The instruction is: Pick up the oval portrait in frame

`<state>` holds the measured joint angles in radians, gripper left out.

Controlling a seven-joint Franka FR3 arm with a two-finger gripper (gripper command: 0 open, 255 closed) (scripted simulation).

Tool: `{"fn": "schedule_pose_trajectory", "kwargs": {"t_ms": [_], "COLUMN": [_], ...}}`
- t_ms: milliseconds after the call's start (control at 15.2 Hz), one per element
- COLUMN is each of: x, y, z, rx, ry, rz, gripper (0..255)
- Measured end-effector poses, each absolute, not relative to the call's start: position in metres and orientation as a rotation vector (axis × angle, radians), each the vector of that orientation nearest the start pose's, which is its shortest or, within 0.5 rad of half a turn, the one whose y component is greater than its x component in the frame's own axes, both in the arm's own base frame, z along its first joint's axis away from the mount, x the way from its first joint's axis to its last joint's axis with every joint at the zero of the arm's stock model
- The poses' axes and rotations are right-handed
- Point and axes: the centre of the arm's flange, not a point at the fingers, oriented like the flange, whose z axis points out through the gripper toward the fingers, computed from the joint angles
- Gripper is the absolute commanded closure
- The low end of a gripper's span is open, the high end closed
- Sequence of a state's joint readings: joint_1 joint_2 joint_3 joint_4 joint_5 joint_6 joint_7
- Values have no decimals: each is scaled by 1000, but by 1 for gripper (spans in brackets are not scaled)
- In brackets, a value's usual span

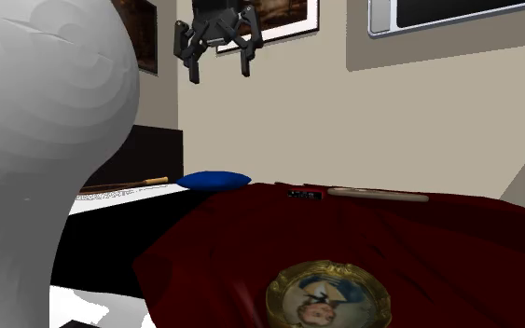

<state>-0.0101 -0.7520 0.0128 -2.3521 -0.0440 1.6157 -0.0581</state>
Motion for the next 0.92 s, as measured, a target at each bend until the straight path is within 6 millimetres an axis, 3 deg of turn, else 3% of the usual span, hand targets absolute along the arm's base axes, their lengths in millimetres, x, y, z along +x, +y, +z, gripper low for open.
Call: {"fn": "schedule_pose_trajectory", "kwargs": {"t_ms": [198,660,924], "x": [324,326,313], "y": [-18,-106,-154], "z": [578,519,481], "rx": [-3173,-3007,-2866], "ry": [6,540,832], "rz": [-8,67,108], "gripper": [0,0,0]}}
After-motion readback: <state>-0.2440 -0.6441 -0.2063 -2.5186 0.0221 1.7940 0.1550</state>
